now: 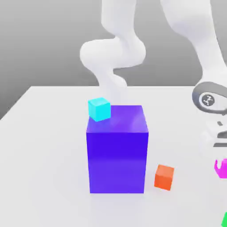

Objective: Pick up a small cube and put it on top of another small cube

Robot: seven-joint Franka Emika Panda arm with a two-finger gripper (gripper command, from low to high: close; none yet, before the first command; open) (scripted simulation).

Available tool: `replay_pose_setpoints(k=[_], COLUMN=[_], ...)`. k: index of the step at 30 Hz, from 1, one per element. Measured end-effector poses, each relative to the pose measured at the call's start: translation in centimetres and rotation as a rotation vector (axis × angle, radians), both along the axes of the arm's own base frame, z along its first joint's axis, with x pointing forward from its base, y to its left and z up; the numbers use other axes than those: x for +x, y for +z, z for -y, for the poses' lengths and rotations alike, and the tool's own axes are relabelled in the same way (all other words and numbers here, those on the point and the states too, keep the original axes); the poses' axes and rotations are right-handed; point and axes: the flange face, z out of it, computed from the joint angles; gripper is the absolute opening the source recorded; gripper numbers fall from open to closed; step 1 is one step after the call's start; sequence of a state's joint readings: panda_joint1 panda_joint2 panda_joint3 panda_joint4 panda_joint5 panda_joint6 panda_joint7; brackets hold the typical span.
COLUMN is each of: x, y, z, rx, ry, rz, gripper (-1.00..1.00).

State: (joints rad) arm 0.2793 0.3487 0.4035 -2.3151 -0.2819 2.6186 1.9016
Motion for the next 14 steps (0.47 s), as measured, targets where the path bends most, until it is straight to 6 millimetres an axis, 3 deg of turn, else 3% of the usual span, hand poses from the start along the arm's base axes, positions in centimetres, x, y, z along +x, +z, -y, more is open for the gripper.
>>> replay_pose_setpoints(k=[7, 10, 11, 14], x=[10.2, 11.1, 11.1, 11.1], y=[3.2, -0.6, -1.7, -1.7], z=[2.4, 2.7, 2.7, 2.7], rx=[0.005, 0.007, 0.007, 0.007], ry=[-0.519, -0.567, -0.57, -0.57], rz=[0.001, 0.001, 0.001, 0.001], gripper=[-1.0, -1.0, 1.0, 1.0])
